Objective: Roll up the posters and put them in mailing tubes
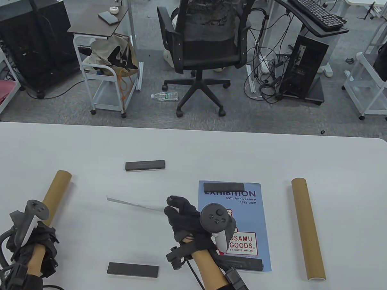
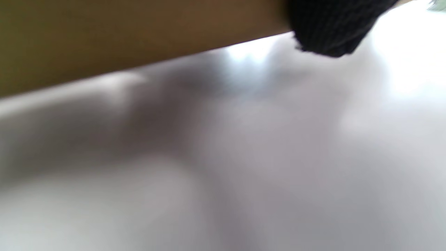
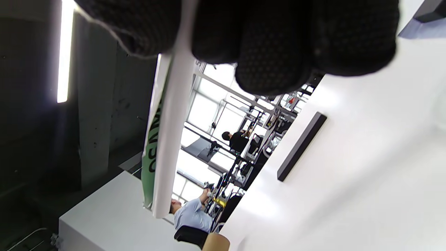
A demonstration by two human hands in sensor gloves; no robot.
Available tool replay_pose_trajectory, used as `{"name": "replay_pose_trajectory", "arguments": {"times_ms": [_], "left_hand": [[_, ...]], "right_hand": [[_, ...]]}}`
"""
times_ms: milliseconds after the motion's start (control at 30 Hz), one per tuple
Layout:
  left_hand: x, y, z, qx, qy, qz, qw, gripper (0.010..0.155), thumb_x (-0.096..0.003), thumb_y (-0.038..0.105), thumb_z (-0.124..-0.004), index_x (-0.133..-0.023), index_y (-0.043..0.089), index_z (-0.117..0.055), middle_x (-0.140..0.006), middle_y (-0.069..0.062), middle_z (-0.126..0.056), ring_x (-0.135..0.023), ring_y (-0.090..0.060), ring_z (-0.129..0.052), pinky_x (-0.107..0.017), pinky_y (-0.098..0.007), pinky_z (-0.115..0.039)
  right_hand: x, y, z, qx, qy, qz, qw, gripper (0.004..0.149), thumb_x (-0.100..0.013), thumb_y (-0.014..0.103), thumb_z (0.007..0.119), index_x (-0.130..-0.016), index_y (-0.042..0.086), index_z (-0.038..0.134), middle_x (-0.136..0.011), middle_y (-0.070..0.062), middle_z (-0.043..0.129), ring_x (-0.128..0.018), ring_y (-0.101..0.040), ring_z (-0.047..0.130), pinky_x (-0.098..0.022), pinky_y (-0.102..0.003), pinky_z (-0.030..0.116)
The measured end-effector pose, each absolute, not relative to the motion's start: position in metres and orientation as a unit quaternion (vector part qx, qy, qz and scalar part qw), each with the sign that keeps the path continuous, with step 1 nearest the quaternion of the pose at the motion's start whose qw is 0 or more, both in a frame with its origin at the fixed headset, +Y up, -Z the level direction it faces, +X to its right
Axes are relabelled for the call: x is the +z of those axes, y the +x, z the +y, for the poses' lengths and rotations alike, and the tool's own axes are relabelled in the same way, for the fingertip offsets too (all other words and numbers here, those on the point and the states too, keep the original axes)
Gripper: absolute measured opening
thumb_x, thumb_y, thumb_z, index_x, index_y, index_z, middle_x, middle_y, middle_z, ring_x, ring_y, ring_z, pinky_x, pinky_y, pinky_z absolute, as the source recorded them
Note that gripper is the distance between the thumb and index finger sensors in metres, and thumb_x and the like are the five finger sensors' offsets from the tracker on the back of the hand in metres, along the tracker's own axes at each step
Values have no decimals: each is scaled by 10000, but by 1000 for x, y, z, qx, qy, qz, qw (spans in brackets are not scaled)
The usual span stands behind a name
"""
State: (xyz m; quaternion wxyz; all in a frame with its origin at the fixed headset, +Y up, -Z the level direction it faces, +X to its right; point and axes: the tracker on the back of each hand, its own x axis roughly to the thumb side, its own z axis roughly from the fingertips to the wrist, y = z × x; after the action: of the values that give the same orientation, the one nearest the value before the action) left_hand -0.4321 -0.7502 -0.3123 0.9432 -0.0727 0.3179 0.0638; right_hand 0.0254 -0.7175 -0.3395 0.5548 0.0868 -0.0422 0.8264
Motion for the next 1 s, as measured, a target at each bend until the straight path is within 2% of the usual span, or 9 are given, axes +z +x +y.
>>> {"name": "replay_pose_trajectory", "arguments": {"times_ms": [233, 467, 567, 633, 700, 767, 833, 900, 1000], "left_hand": [[-312, -387, -718, 65, 60, 179, 980, 845, -343, 430, -938, -981, 336, -393, -1037, 4, -606, -944, -375, -760, -712, -652, -595], [-305, -369, -707, 55, 111, 70, 990, 844, -338, 412, -936, -970, 363, -379, -1047, 28, -580, -983, -369, -703, -740, -647, -537], [-304, -356, -706, 38, 112, -2, 993, 841, -336, 407, -938, -967, 373, -383, -1048, 29, -577, -986, -360, -696, -744, -645, -523], [-302, -336, -703, 35, 104, -44, 993, 838, -341, 419, -934, -973, 370, -385, -1047, 22, -585, -976, -351, -715, -738, -642, -541], [-297, -303, -699, 29, 114, -90, 989, 839, -347, 436, -920, -978, 364, -372, -1047, 19, -583, -968, -336, -727, -733, -636, -558], [-293, -277, -697, 18, 114, -125, 986, 837, -353, 454, -894, -987, 350, -358, -1045, 13, -593, -960, -300, -758, -727, -610, -602], [-297, -278, -701, -25, 106, -86, 990, 838, -347, 518, -858, -983, 373, -330, -1045, 53, -602, -967, -235, -797, -724, -573, -657], [-303, -292, -707, 39, 81, -45, 995, 837, -356, 476, -876, -990, 350, -345, -1041, 11, -594, -951, -293, -767, -719, -603, -616], [-303, -320, -707, 103, 79, 19, 991, 839, -363, 480, -873, -997, 324, -346, -1034, -22, -599, -932, -308, -777, -704, -603, -630]], "right_hand": [[-346, 53, -720, 782, 24, -44, 621, 473, -458, 349, 802, -852, 107, 702, -611, -146, 823, -435, -337, 940, -327, -519, 808], [-351, 56, -714, 809, 56, -14, 585, 455, -449, 333, 815, -837, 107, 738, -605, -154, 835, -434, -353, 943, -327, -534, 806], [-353, 50, -712, 815, 114, 58, 565, 456, -475, 328, 795, -872, 123, 700, -676, -161, 792, -517, -379, 906, -385, -551, 775], [-347, 38, -709, 822, 143, 48, 549, 542, -510, 402, 724, -967, 152, 572, -867, -184, 649, -726, -437, 770, -484, -578, 704], [-336, 12, -708, 810, 204, 55, 548, 815, -497, 652, 618, -1056, 193, 243, -1045, -216, 321, -922, -485, 506, -555, -579, 643], [-326, -13, -703, 780, 249, 98, 566, 881, -483, 654, 645, -1025, 221, 101, -1055, -214, 134, -949, -511, 318, -594, -623, 534], [-323, -11, -694, 798, 190, 35, 571, 856, -474, 631, 668, -1038, 225, 169, -1060, -215, 166, -943, -509, 346, -582, -620, 547], [-325, -4, -690, 847, 172, -34, 501, 851, -474, 608, 691, -1034, 221, 181, -1061, -207, 198, -931, -511, 371, -569, -618, 552], [-332, 0, -699, 963, 122, -39, 236, 719, -491, 520, 729, -1040, 145, 457, -1054, -224, 416, -891, -546, 463, -530, -620, 604]]}}
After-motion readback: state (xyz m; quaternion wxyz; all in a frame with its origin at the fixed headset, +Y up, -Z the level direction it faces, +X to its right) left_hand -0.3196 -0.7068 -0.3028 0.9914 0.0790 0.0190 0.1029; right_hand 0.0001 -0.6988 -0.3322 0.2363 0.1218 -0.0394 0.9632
